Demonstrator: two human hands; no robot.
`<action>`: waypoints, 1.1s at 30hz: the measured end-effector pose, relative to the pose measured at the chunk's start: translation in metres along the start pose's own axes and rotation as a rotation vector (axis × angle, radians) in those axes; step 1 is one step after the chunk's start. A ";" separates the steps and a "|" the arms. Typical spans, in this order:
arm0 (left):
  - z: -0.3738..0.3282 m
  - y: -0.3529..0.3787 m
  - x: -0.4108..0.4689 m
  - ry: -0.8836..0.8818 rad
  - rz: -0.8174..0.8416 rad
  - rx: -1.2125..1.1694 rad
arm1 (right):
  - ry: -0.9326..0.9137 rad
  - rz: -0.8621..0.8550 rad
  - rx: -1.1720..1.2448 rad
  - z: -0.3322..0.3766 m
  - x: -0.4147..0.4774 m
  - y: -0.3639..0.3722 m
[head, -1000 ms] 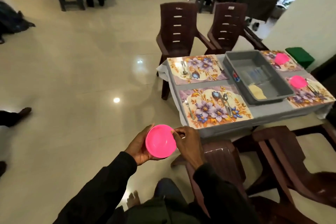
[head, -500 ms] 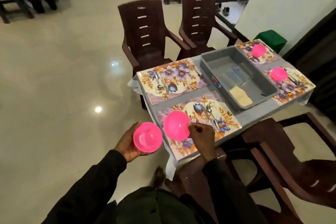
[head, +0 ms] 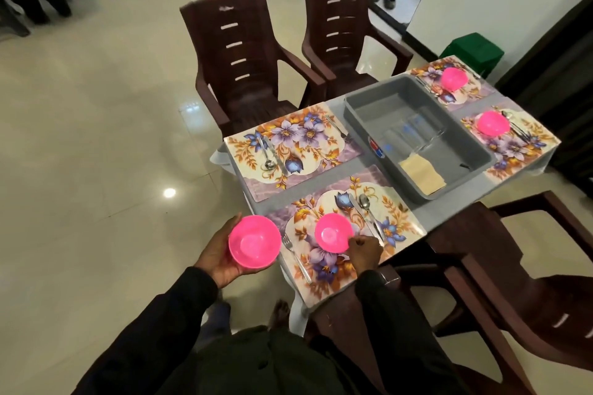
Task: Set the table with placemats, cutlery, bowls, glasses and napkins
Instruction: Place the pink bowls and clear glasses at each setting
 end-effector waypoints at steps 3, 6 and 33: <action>-0.003 0.000 0.005 -0.014 -0.019 0.010 | 0.014 -0.017 -0.014 0.000 0.000 0.005; -0.011 0.005 0.009 -0.017 -0.020 0.032 | 0.040 -0.016 -0.013 0.000 -0.003 0.005; -0.184 0.049 0.036 -0.180 0.245 0.178 | -0.465 0.265 0.168 0.290 -0.101 0.125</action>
Point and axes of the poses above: each hand's wrist, its own x-axis towards the middle knuckle, its own y-axis out of the palm, z = x × y, the point moved 10 cm from there along x, towards the middle knuckle, and after that the axes turned 12 degrees about -x, right-handed, at the moved point
